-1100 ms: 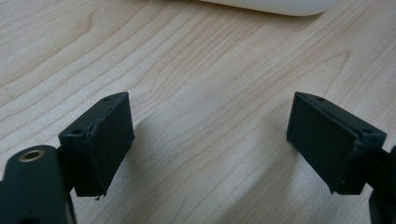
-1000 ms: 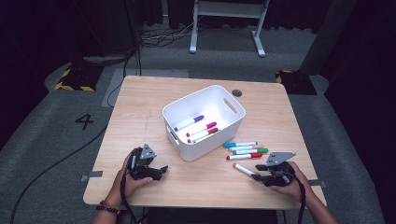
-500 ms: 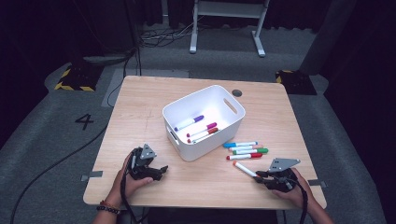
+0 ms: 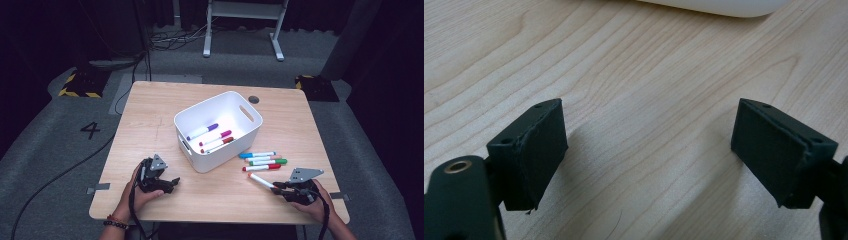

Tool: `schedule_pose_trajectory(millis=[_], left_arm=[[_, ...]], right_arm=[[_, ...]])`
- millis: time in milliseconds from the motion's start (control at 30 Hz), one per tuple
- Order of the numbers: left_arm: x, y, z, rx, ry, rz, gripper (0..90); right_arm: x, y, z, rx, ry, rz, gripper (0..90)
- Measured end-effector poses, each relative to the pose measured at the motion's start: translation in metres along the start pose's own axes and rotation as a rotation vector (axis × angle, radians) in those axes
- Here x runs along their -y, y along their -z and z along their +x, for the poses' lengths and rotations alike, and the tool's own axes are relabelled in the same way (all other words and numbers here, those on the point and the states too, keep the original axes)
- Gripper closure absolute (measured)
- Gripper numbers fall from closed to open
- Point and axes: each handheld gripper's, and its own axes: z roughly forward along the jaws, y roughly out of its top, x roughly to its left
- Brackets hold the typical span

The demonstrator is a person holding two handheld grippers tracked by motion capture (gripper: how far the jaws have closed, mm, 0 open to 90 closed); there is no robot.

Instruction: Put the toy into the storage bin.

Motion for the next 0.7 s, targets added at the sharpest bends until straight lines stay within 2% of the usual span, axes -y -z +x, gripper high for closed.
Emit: schedule_pose_trajectory(millis=[267,367,400,600,700], left_arm=[[0.000,0.000,0.000,0.000,0.000,0.001,14.9],[0.000,0.000,0.000,-0.001,0.001,0.001,14.8],[0.000,0.000,0.000,0.000,0.000,0.001,14.9],[0.000,0.000,0.000,-0.001,0.000,0.000,14.8],[0.000,0.000,0.000,0.001,0.001,0.000,14.8]], right_arm=[[-0.017,0.028,0.004,0.017,0.017,-0.096,74.9],[-0.028,0.038,0.005,0.032,0.028,-0.134,74.9],[-0.032,0.042,0.004,0.022,0.031,-0.147,74.9],[-0.063,0.056,0.000,0.033,0.040,-0.214,74.8],[-0.083,0.062,-0.001,0.036,0.051,-0.248,74.9]])
